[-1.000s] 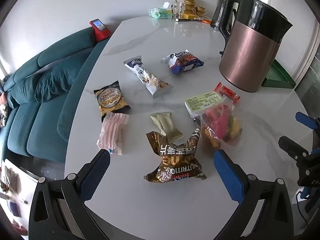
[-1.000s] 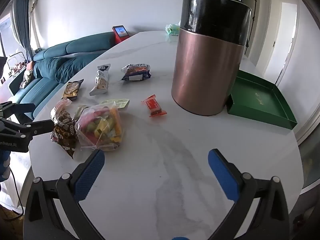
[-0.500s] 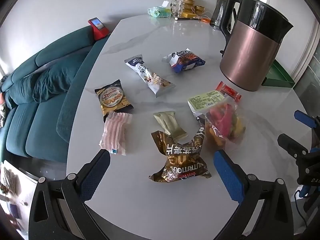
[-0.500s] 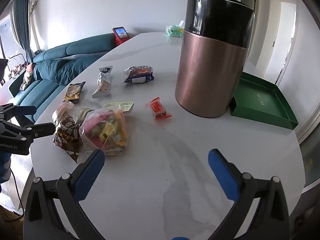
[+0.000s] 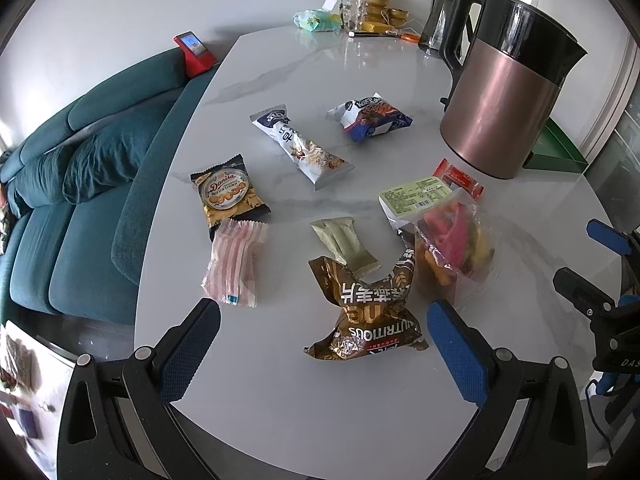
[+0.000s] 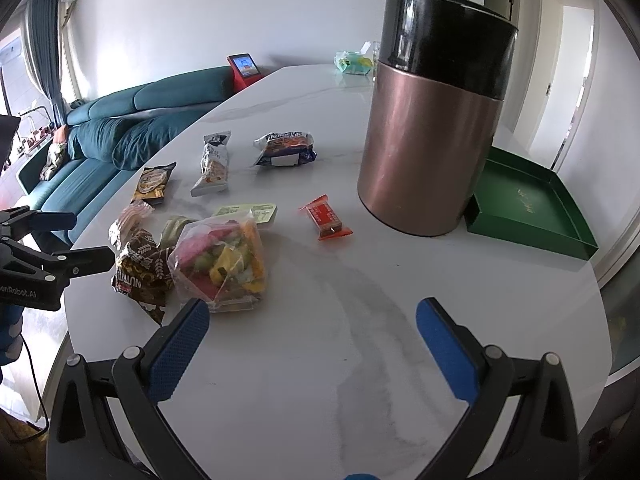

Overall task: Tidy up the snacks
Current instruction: 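Move both grippers toward the brown bag and the clear candy bag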

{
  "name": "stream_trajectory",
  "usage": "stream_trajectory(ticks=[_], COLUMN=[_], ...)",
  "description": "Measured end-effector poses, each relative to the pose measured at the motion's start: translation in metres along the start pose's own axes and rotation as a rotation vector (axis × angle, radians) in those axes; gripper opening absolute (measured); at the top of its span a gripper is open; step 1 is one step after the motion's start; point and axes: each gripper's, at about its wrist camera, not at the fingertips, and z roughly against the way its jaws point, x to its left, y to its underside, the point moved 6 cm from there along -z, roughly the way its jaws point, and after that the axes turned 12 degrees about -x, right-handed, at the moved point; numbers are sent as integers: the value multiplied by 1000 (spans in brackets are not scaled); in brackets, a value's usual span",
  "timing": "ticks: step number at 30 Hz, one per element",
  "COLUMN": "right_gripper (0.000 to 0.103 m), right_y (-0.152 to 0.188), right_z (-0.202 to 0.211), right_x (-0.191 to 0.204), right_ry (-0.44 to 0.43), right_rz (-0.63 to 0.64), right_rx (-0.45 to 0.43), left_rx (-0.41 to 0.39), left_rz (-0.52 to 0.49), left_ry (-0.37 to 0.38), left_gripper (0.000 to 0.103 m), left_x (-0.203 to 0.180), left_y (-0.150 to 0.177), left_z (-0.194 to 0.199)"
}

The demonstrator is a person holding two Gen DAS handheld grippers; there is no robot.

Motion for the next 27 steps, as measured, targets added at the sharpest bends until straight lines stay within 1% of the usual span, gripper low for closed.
stream_trajectory(ticks=[27], right_gripper=[103], right_y=[-7], right_z=[2], right_x=[8], right_ry=[-1], right_rz=[9], right_rx=[-24], left_rx=[-2], left_rz=[8], left_ry=[17], left_gripper=[102], left_x=[8], left_y=[-4], left_z=[2])
